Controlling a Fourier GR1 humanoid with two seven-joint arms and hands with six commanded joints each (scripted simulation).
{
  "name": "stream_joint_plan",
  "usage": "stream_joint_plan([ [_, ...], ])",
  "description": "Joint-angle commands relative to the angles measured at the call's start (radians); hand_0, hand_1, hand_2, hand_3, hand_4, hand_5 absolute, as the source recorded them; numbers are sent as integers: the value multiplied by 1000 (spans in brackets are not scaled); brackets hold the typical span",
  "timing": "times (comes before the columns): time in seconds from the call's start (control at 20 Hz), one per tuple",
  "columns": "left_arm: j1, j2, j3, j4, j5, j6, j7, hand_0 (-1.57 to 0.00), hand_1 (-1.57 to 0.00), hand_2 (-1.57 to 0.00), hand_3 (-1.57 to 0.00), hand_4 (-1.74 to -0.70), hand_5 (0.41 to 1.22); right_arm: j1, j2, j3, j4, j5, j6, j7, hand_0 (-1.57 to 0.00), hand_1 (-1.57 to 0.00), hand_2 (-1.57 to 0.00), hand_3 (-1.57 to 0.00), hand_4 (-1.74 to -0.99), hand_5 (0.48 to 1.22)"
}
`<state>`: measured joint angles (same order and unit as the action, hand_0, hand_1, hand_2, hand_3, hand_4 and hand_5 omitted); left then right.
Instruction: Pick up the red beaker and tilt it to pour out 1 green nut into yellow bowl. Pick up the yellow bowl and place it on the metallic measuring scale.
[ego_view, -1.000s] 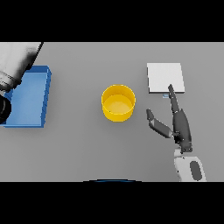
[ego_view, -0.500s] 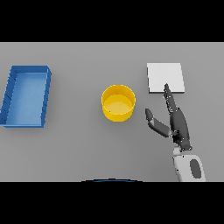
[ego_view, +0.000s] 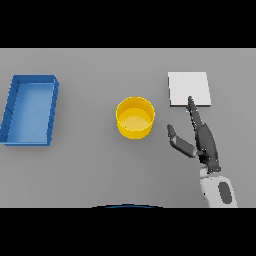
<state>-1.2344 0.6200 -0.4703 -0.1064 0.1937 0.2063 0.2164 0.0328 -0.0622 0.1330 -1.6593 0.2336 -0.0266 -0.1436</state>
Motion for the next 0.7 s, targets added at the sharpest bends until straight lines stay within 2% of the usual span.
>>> stream_joint_plan([
  [0.0, 42, 7, 2, -29, 20, 18, -4, -1571, -1571, -1571, -1374, -1741, 1221, 0, 3, 4, 10, 10, -6, -4, 1, 1, 1, 1, -1199, 707],
  [0.15, 165, 19, 0, -161, 93, 82, 38, -1571, -1571, -1571, -1376, -1741, 1221, 19, 11, 15, 6, 16, -5, -16, 1, 1, 1, 1, -1205, 704],
  [0.2, 209, 27, -2, -220, 116, 102, 47, -1571, -1571, -1571, -1389, -1741, 1221, 9, 16, 15, 13, 21, -12, 4, 1, 1, 1, 1, -1202, 699],
  [0.25, 259, 32, -9, -286, 136, 130, 61, -1571, -1571, -1571, -1396, -1741, 1221, 7, 7, 8, 13, 15, -9, -9, 1, 1, 1, 1, -1201, 696],
  [0.4, 394, 81, -53, -521, 180, 204, 183, -1571, -1571, -1571, -1383, -1741, 1221, 0, 1, -2, 15, 1, -3, -9, 1, 1, 1, 1, -1186, 687],
  [0.5, 474, 110, -90, -662, 204, 251, 246, -1571, -1571, -1571, -1384, -1741, 1076, 2, 5, 4, 15, 2, 1, -10, 1, 1, 1, 1, -1170, 683],
  [0.6, 525, 151, -118, -773, 243, 244, 312, -1571, -1571, -1571, -1366, -1735, 955, 7, 0, -1, 6, -5, 3, -13, 1, 1, 1, 1, -1168, 679],
  [0.65, 546, 179, -140, -832, 254, 225, 331, -1571, -1571, -1571, -1407, -1661, 888, -3, 3, -2, 6, -5, 1, 5, 1, 1, 1, 1, -1165, 678],
])
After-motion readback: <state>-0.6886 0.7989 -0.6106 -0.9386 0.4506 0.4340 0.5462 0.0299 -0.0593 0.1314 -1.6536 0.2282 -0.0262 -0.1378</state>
